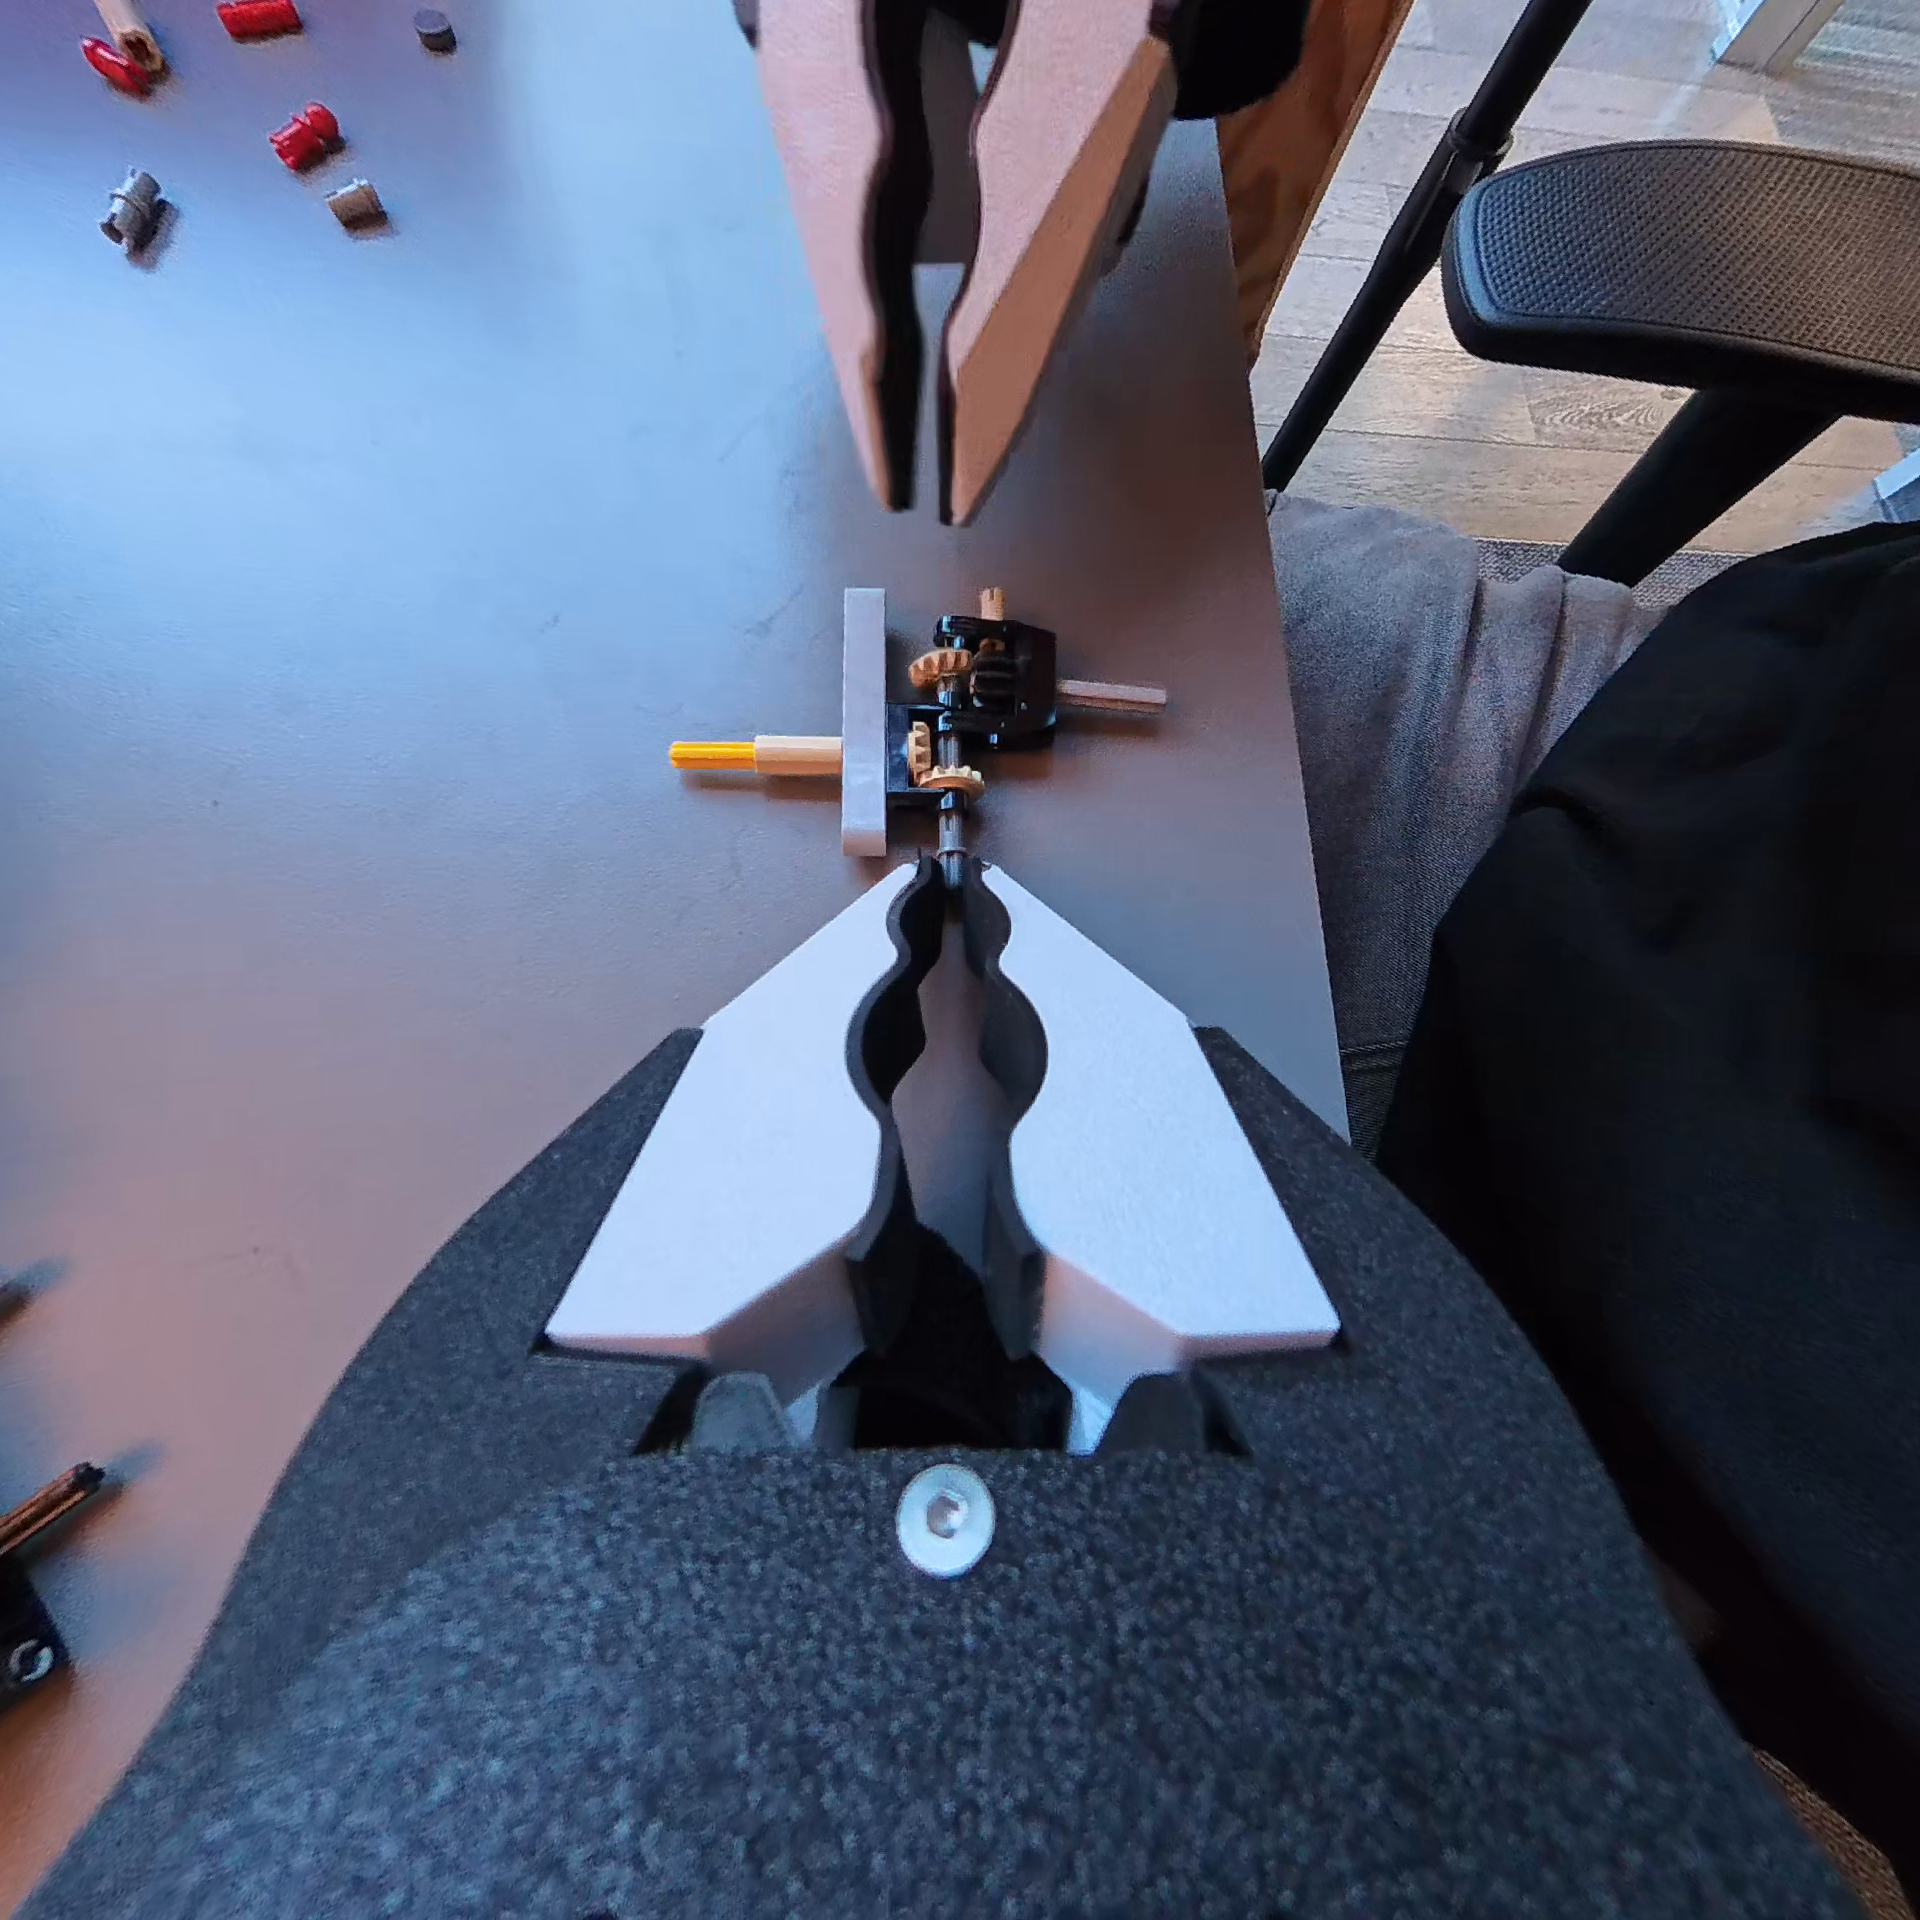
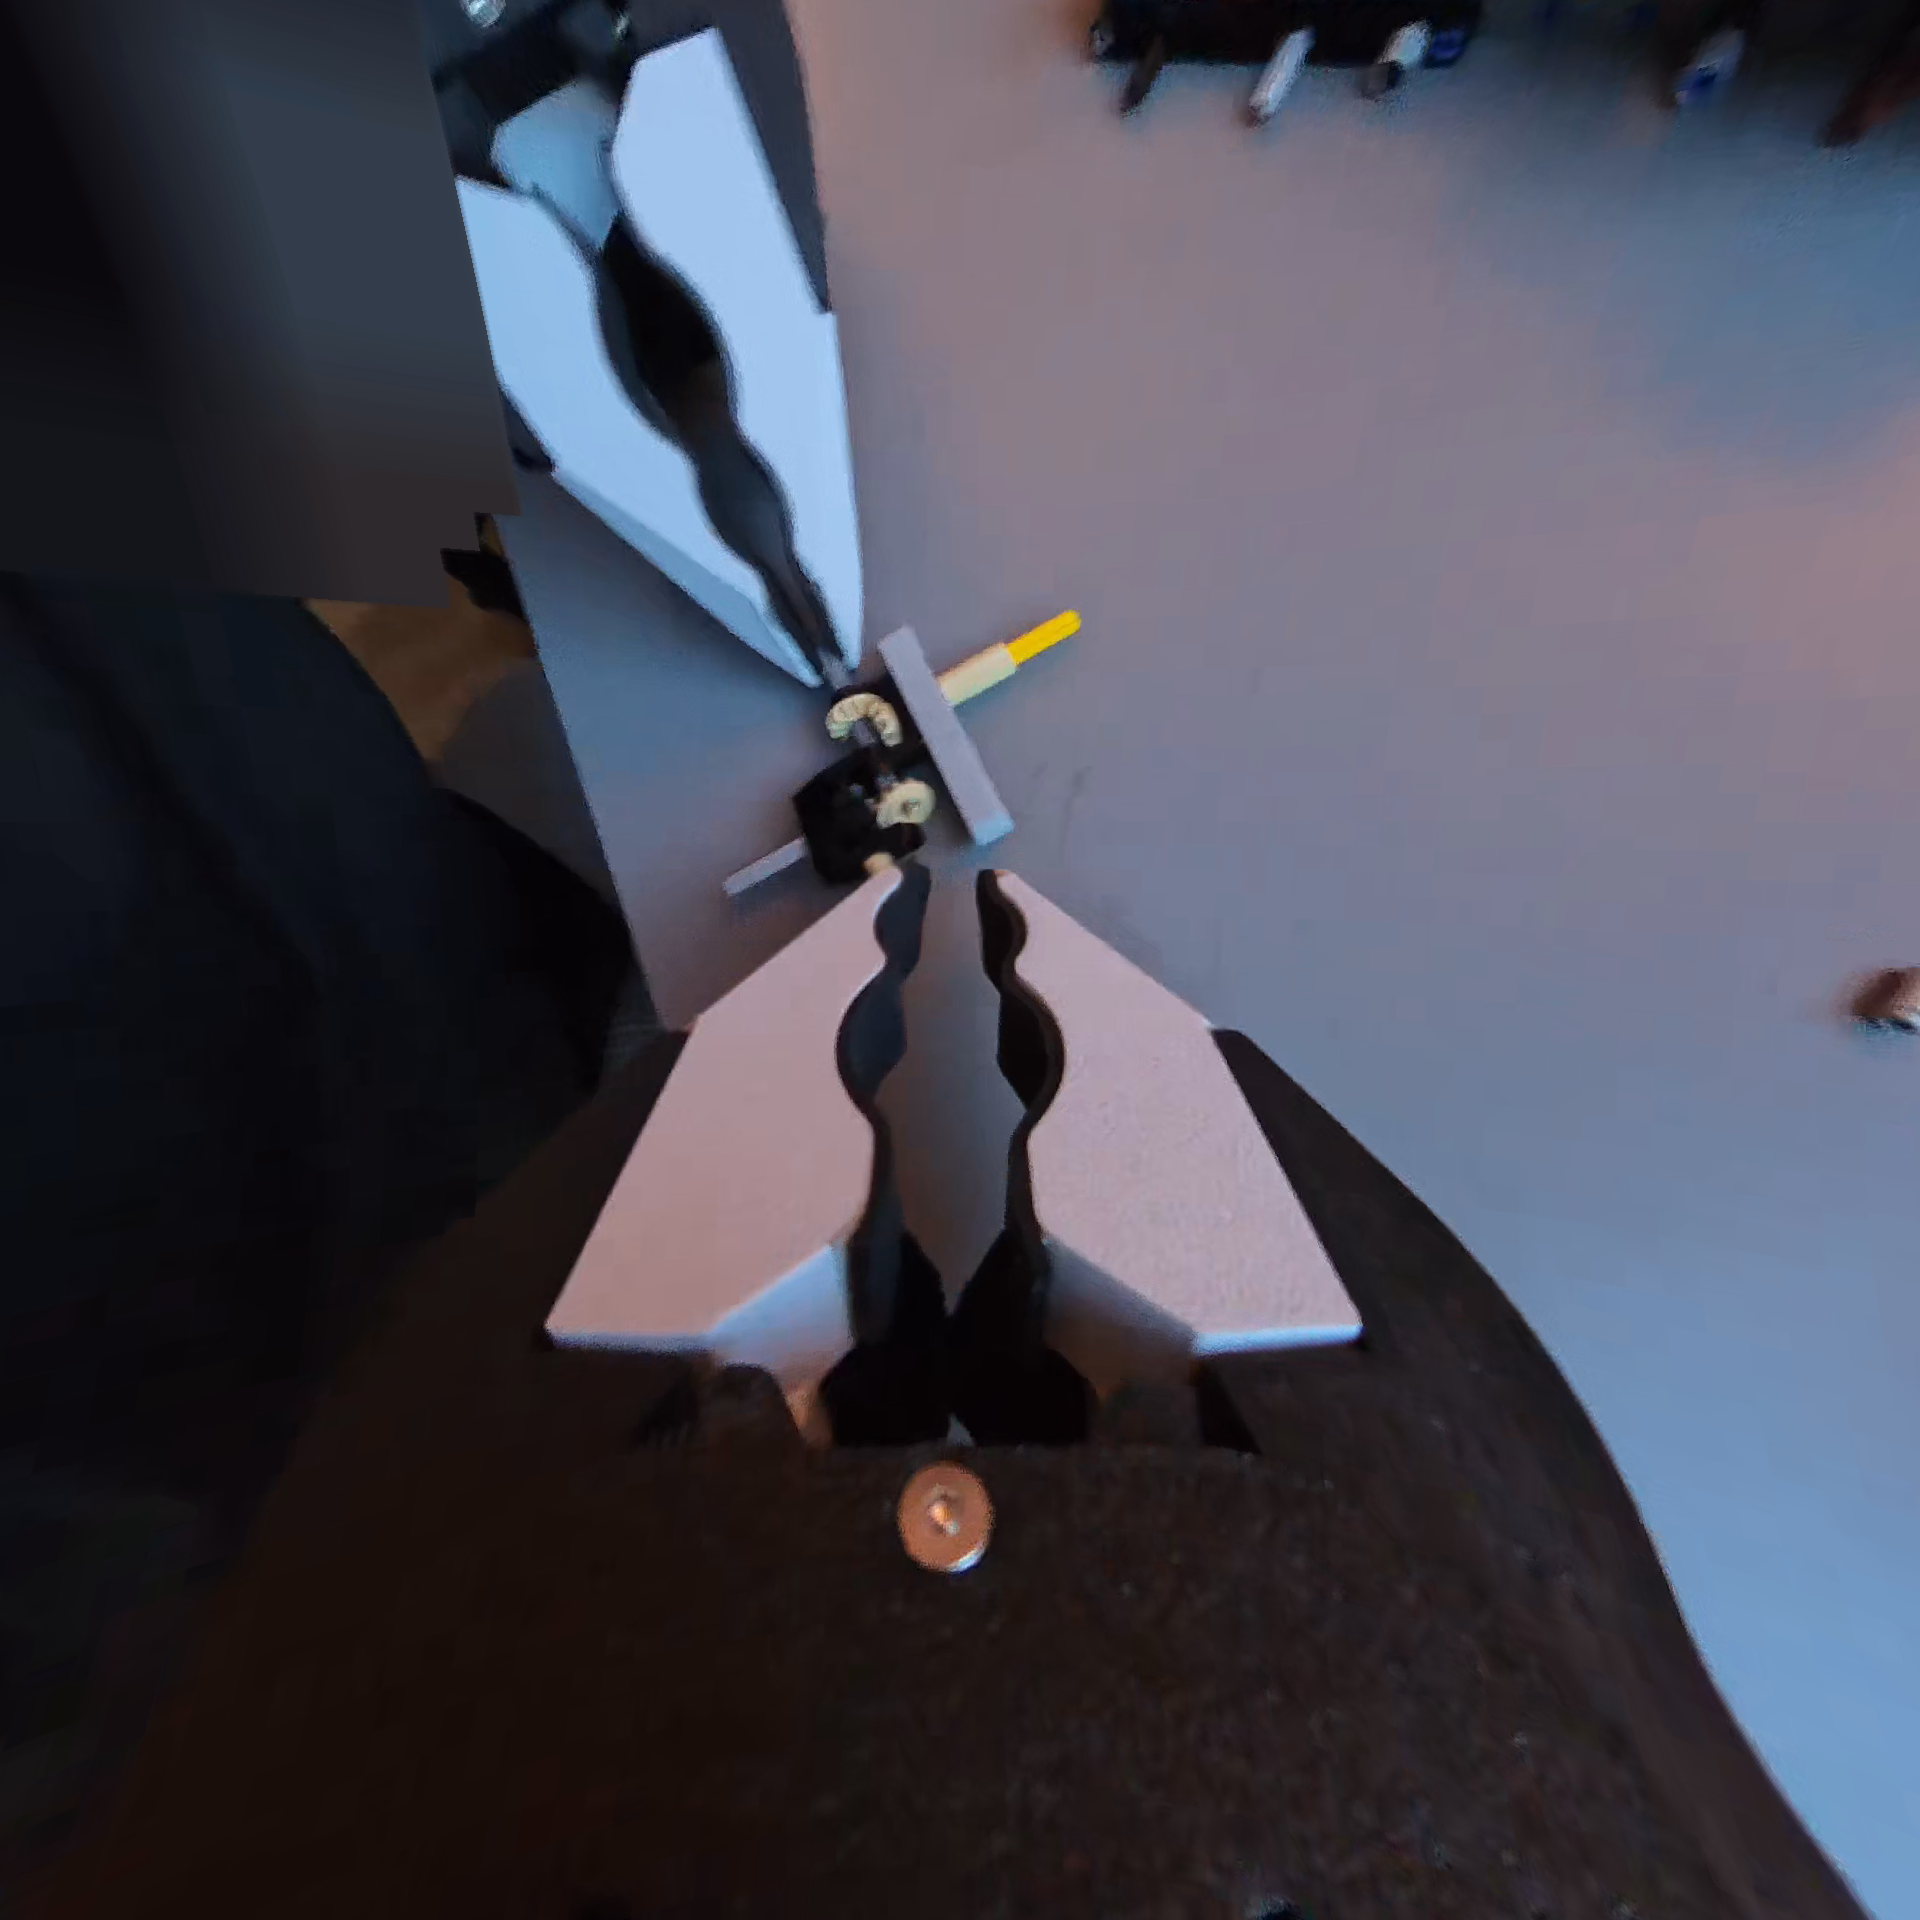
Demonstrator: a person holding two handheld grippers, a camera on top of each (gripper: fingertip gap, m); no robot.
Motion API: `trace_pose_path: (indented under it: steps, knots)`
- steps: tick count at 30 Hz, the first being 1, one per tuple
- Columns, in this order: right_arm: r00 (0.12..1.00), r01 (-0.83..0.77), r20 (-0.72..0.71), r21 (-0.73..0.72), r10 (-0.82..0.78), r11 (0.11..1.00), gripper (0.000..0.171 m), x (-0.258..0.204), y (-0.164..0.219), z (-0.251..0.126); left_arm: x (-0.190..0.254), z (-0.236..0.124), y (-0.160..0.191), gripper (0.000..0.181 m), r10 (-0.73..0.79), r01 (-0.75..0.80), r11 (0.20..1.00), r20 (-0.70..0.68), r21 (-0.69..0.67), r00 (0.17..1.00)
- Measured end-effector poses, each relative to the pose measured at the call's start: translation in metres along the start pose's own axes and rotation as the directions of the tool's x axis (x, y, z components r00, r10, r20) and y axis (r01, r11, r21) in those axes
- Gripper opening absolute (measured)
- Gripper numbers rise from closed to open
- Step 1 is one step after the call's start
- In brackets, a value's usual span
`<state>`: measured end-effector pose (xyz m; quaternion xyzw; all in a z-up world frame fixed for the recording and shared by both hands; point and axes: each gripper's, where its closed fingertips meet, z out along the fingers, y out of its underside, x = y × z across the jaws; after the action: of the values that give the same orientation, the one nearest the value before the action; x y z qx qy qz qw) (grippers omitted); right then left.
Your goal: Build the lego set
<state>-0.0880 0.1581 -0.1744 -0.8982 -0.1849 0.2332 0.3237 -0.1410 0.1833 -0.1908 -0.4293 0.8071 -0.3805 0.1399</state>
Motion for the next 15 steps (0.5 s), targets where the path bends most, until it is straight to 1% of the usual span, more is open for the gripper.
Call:
trace_pose_path:
  steps: [1, 4, 8, 10, 11, 13, 15]
  knots:
    - [0.999, 0.013, 0.030, -0.015, -0.012, 1.000, 0.006, -0.004, 0.001, 0.001, 0.000, 0.000, 0.000, 0.001, -0.001, 0.001, 1.000, -0.001, 0.000, 1.000]
    - [0.997, 0.019, 0.073, -0.044, -0.016, 0.999, 0.006, -0.008, 0.003, 0.010, 0.000, 0.000, 0.000, 0.001, -0.005, 0.005, 1.000, -0.002, 0.000, 1.000]
    - [0.998, 0.039, 0.048, -0.045, -0.037, 0.998, 0.004, -0.004, 0.001, 0.014, 0.000, 0.000, 0.000, 0.001, -0.007, 0.007, 1.000, -0.005, 0.000, 1.000]
    - [0.999, 0.021, 0.044, -0.038, -0.019, 0.999, 0.005, -0.001, 0.000, 0.011, 0.000, 0.000, 0.000, 0.001, -0.007, 0.007, 1.000, -0.006, 0.000, 1.000]
    - [0.999, 0.013, 0.036, -0.036, -0.012, 0.999, 0.009, 0.003, 0.001, 0.010, 0.000, 0.000, 0.000, 0.001, -0.007, 0.007, 1.000, -0.007, 0.000, 1.000]
    - [0.999, 0.002, 0.053, -0.026, -0.001, 1.000, 0.023, 0.005, 0.002, 0.008, 0.000, 0.000, 0.000, 0.001, -0.008, 0.008, 1.000, -0.008, 0.000, 1.000]
    - [0.997, -0.019, 0.078, -0.013, 0.020, 1.000, 0.024, 0.005, 0.000, 0.009, 0.000, 0.000, 0.000, 0.001, -0.008, 0.008, 1.000, -0.008, 0.000, 1.000]
